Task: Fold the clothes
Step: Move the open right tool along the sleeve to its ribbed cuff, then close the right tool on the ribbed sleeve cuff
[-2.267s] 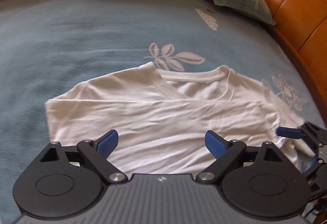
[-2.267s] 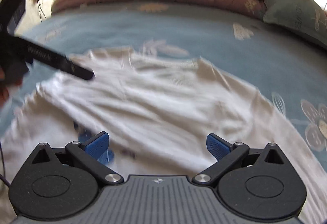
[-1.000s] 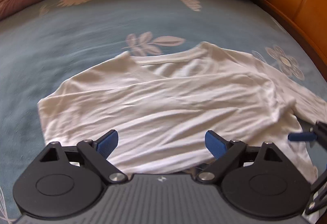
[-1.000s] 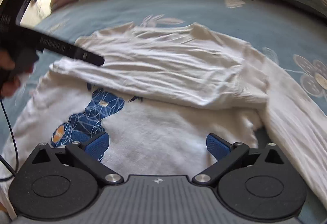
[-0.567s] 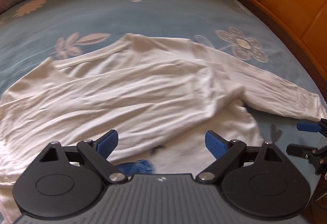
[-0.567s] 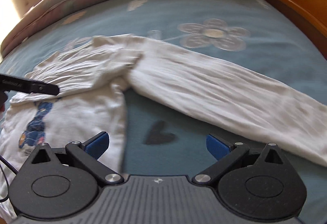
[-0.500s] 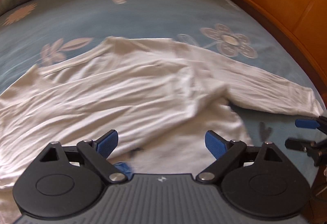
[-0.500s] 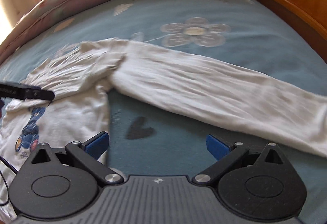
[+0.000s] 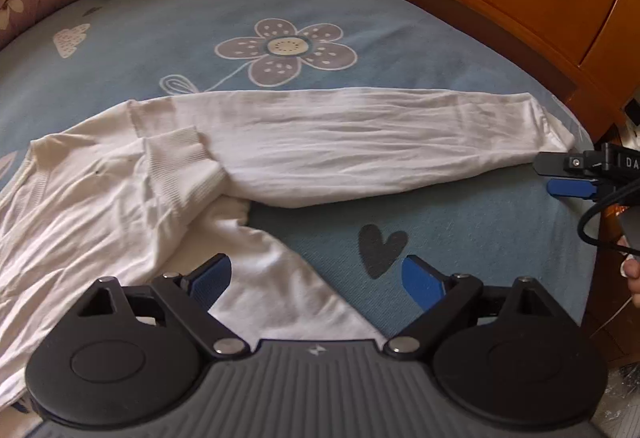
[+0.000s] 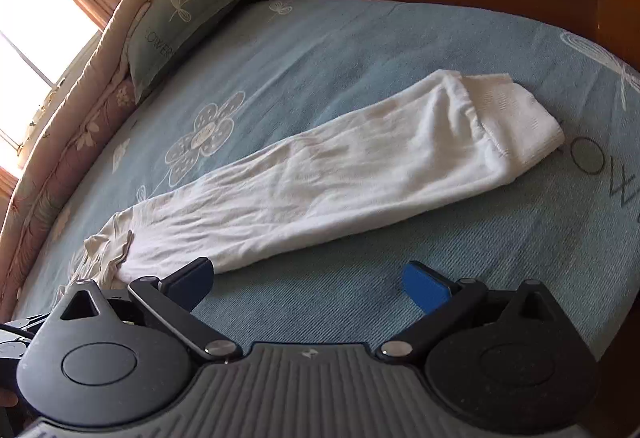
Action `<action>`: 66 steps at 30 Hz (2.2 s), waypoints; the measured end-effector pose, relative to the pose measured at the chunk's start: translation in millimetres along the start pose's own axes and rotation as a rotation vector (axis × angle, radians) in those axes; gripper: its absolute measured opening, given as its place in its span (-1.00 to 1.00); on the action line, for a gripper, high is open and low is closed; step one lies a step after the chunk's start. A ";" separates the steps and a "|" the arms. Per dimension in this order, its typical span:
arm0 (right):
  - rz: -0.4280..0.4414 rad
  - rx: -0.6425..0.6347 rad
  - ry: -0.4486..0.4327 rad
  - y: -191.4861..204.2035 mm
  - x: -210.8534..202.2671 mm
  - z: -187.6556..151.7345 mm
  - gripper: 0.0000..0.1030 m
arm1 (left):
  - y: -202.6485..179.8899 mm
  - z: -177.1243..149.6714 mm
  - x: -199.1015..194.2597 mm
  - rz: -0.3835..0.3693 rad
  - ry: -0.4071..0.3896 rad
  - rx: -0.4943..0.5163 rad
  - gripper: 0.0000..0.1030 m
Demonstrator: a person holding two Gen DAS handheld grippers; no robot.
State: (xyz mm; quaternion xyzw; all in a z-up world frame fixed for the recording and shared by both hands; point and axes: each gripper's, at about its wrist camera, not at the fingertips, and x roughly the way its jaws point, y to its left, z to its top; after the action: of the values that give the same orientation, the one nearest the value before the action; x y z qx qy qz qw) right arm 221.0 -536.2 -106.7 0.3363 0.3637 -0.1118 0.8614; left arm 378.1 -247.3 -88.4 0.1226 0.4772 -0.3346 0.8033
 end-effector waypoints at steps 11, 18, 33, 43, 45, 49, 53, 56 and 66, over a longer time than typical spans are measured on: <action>0.046 0.108 -0.094 -14.5 15.0 9.4 1.00 | -10.8 17.1 0.8 -0.036 -0.033 -0.021 0.79; 0.096 0.187 -0.164 -25.9 20.4 12.0 1.00 | -12.6 25.5 4.6 -0.060 -0.040 -0.045 0.79; 0.023 0.168 -0.342 -14.7 44.8 23.0 1.00 | -6.7 26.2 14.6 -0.052 -0.027 -0.106 0.79; -0.020 0.139 -0.381 -1.1 59.1 36.1 1.00 | 6.8 18.6 16.2 -0.026 -0.025 -0.149 0.79; -0.002 0.155 -0.377 1.8 55.6 41.1 1.00 | 9.0 16.7 13.8 -0.030 -0.025 -0.153 0.79; 0.031 0.107 -0.383 18.6 44.0 45.0 1.00 | 12.6 13.1 8.1 -0.031 -0.025 -0.147 0.79; 0.055 0.056 -0.370 39.7 39.3 49.3 1.00 | 16.6 9.1 -0.1 -0.043 -0.018 -0.120 0.79; 0.052 0.016 -0.346 58.3 39.1 53.5 1.00 | 20.6 4.4 -9.1 -0.049 -0.015 -0.086 0.79; 0.076 -0.045 -0.361 116.0 35.1 56.8 1.00 | 55.0 -23.0 -43.9 -0.026 -0.033 -0.117 0.79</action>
State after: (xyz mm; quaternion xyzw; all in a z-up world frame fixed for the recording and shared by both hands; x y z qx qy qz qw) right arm 327.9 -485.1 -44.6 0.3049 0.1925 -0.1297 0.9236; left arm 384.3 -176.0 -69.7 0.0637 0.4840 -0.3187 0.8125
